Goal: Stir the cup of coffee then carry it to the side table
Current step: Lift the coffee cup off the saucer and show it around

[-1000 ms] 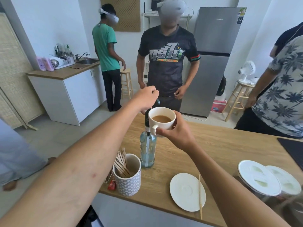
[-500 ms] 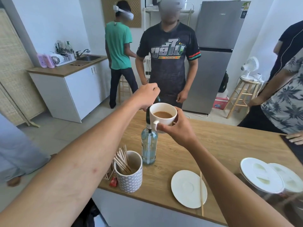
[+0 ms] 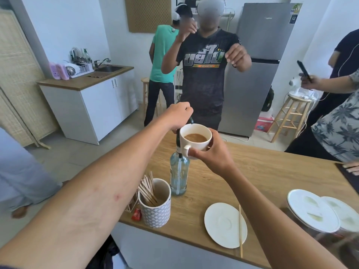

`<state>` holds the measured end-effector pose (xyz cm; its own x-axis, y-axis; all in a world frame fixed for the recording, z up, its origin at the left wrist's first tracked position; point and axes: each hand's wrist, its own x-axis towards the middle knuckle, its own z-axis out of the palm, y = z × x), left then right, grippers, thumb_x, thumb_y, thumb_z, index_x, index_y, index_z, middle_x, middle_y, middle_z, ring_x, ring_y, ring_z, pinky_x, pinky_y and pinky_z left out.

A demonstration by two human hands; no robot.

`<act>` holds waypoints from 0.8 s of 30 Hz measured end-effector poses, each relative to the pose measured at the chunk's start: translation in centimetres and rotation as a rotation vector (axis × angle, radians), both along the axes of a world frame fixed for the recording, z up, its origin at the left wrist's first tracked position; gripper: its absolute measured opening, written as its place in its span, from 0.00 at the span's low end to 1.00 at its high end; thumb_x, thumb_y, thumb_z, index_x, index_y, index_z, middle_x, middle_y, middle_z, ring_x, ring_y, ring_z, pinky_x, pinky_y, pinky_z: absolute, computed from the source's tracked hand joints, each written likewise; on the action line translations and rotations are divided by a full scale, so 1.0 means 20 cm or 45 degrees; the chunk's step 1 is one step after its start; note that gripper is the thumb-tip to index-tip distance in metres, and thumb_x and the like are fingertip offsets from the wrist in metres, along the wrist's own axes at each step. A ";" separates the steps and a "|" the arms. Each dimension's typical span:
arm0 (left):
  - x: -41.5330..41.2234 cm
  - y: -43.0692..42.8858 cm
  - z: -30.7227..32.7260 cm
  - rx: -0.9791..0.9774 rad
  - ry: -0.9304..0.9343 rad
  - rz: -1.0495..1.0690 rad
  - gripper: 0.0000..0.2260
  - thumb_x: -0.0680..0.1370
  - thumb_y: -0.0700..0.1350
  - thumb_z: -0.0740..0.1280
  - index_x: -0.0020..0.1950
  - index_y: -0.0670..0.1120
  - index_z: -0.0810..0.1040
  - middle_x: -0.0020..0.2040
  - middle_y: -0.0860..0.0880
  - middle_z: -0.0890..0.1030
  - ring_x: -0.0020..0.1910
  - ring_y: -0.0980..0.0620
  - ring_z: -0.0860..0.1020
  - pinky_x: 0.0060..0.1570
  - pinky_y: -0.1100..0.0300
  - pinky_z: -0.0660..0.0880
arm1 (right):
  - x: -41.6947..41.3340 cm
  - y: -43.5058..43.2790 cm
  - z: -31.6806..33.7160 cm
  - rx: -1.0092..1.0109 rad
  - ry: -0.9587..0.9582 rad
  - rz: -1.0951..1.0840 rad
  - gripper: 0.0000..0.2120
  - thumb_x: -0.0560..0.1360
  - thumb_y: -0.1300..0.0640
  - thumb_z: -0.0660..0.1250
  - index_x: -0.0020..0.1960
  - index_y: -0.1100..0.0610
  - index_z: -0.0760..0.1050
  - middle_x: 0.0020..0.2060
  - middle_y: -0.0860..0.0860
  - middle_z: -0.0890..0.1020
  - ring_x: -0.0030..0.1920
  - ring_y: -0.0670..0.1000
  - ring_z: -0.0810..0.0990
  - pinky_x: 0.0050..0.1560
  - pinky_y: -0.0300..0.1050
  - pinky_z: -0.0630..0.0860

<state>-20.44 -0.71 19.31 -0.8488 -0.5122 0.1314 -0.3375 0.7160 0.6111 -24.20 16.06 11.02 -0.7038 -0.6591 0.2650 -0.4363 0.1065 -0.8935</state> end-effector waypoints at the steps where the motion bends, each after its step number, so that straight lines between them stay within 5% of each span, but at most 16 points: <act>1: 0.00 0.00 0.01 0.019 -0.004 0.007 0.13 0.80 0.48 0.51 0.41 0.46 0.70 0.42 0.44 0.79 0.38 0.42 0.80 0.27 0.52 0.73 | 0.00 0.00 0.00 0.002 0.003 -0.005 0.40 0.63 0.50 0.82 0.69 0.51 0.67 0.54 0.38 0.78 0.53 0.38 0.78 0.49 0.32 0.75; 7: -0.02 0.03 0.07 -0.017 0.001 0.022 0.14 0.81 0.51 0.51 0.48 0.47 0.73 0.53 0.41 0.80 0.51 0.41 0.78 0.47 0.49 0.74 | 0.01 0.01 0.02 0.012 0.010 -0.018 0.40 0.63 0.51 0.82 0.69 0.51 0.67 0.53 0.39 0.78 0.54 0.39 0.78 0.52 0.35 0.76; 10: -0.01 0.04 0.09 -0.059 -0.045 0.018 0.17 0.82 0.53 0.50 0.56 0.45 0.75 0.54 0.43 0.78 0.53 0.42 0.76 0.46 0.51 0.69 | 0.02 0.00 0.03 0.002 -0.001 -0.009 0.40 0.63 0.52 0.82 0.69 0.52 0.66 0.54 0.40 0.79 0.54 0.39 0.78 0.51 0.35 0.75; 14: 0.00 0.03 0.07 -0.107 0.033 0.030 0.18 0.83 0.56 0.50 0.53 0.45 0.73 0.47 0.46 0.76 0.48 0.44 0.73 0.42 0.51 0.65 | 0.03 0.00 0.04 0.003 0.004 0.011 0.40 0.63 0.51 0.82 0.70 0.51 0.66 0.54 0.39 0.78 0.54 0.39 0.78 0.50 0.33 0.75; 19: 0.06 0.00 0.02 -0.214 0.296 -0.033 0.15 0.82 0.54 0.51 0.53 0.47 0.73 0.52 0.48 0.75 0.53 0.44 0.75 0.53 0.47 0.72 | 0.04 0.01 0.04 -0.005 -0.008 0.011 0.40 0.64 0.52 0.81 0.69 0.51 0.65 0.52 0.38 0.77 0.52 0.38 0.77 0.47 0.30 0.74; 24: 0.19 -0.01 -0.08 -0.454 0.506 0.070 0.08 0.78 0.41 0.59 0.57 0.43 0.71 0.55 0.45 0.73 0.50 0.46 0.73 0.50 0.52 0.70 | 0.04 0.06 0.03 0.005 -0.012 0.020 0.41 0.64 0.52 0.82 0.70 0.52 0.65 0.55 0.42 0.78 0.55 0.40 0.77 0.50 0.34 0.75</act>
<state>-16.71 -0.93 17.68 -0.6715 -0.4192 0.6111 -0.1723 0.8903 0.4215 -23.34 17.18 11.58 -0.6955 -0.6714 0.2559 -0.4298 0.1033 -0.8970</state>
